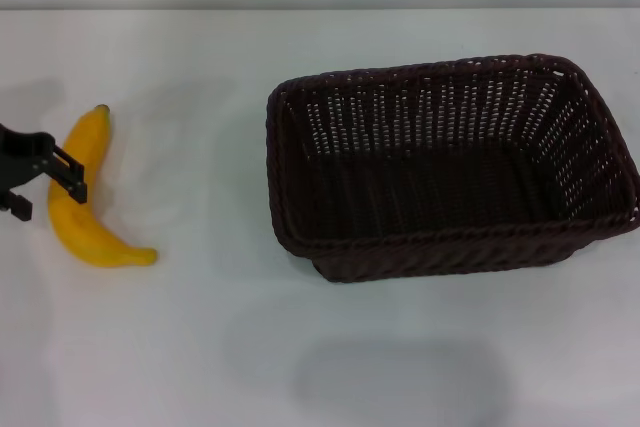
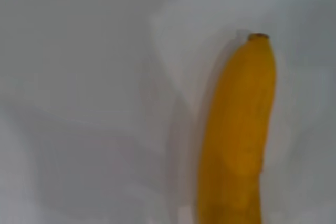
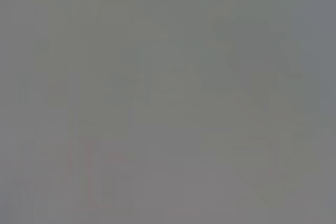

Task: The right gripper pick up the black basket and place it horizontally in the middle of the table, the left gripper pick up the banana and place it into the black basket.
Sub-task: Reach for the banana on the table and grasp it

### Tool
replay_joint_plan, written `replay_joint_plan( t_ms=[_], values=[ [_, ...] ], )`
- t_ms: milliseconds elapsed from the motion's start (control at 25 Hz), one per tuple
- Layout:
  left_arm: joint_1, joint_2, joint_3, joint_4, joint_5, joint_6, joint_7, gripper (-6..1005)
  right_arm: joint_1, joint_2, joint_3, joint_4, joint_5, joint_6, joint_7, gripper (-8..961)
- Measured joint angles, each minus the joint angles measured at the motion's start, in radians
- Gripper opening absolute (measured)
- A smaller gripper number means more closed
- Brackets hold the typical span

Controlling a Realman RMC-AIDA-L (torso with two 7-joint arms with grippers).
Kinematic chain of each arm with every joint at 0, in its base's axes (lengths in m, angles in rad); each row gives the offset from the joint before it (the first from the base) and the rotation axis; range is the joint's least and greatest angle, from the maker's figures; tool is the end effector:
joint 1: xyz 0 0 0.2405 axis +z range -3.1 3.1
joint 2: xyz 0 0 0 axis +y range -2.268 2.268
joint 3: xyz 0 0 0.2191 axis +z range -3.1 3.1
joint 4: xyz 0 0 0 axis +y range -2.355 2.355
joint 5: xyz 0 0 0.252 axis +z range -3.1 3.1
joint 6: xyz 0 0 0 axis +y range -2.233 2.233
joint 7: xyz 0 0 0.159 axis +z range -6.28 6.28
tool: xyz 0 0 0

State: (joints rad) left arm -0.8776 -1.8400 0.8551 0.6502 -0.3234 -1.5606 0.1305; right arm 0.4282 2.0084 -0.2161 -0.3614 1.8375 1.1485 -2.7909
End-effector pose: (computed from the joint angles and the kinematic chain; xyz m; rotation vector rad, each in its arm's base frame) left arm -0.2678 0.4139 0.0887 -1.7701 -2.0017 0.4255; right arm 0.3881 0.3622 0.1313 -1.5284 0.2927 0.4226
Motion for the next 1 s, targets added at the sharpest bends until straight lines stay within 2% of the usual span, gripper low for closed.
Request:
replay_joint_plan(
  t_ms=[600, 1000],
  values=[
    [0.051, -0.029, -0.011, -0.02, -0.014, 0.173, 0.001, 699, 0.0, 0.001, -0.044, 0.011, 0.0, -0.034, -0.001, 875],
    [0.063, -0.04, -0.012, -0.057, -0.035, 0.227, 0.008, 672, 0.014, -0.003, -0.076, 0.01, 0.0, -0.079, -0.001, 874]
  ],
)
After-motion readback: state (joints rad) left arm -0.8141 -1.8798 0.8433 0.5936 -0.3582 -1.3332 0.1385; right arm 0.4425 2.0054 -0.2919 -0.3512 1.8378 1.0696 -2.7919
